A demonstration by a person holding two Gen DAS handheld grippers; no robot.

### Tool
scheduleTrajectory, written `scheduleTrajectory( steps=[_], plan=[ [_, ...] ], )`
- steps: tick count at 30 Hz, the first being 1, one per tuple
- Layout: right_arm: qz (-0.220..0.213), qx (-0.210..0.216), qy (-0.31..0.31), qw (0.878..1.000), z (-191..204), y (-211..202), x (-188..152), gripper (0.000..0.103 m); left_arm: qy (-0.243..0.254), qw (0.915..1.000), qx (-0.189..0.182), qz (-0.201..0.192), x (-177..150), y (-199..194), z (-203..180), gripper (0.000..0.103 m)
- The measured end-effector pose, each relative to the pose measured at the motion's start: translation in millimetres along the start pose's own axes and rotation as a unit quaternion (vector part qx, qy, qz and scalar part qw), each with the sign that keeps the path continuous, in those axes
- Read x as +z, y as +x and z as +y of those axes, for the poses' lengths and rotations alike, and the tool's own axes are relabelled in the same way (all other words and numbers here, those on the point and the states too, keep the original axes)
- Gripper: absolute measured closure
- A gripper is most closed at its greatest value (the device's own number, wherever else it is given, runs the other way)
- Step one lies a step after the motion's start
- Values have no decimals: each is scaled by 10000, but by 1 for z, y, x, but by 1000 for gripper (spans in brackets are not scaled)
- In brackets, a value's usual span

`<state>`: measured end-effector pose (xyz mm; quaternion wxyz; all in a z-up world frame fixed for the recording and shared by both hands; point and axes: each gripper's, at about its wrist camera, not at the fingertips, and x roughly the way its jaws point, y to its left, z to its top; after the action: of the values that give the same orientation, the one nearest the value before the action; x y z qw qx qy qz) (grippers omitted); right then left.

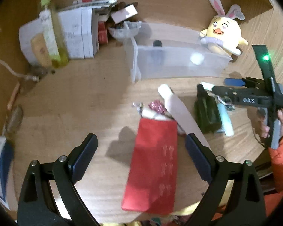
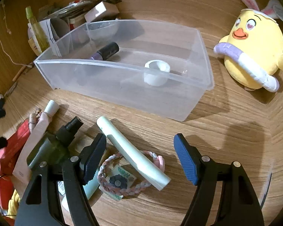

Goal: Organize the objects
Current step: 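Grasp the red coffee bag with the left tool while the right tool grasps the pale green tube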

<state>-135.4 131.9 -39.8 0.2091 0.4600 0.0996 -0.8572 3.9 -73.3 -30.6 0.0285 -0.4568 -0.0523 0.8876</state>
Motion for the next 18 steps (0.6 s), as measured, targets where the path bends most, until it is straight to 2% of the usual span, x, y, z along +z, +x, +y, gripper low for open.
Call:
scheduleTrajectory(
  steps=[7,12,15,17,18],
  plan=[
    [28,-34,-127,9999,4,1,5,40,32,9999,21,166,-20,5,-6,8],
    [108,-38,-212,9997,6,6,9,62,92,9994,164,289,-30,17,-8,8],
    [98,-29,-239,9997,7,8,11,73,10,9995,236,201,-32,18,-6,9],
    [91,-34,-260,9996,8,7,12,80,-25,9995,273,146,-33,18,-5,16],
    [73,-30,-267,9996,8,6,12,82,-13,9993,360,100,-34,17,-7,24]
  ],
)
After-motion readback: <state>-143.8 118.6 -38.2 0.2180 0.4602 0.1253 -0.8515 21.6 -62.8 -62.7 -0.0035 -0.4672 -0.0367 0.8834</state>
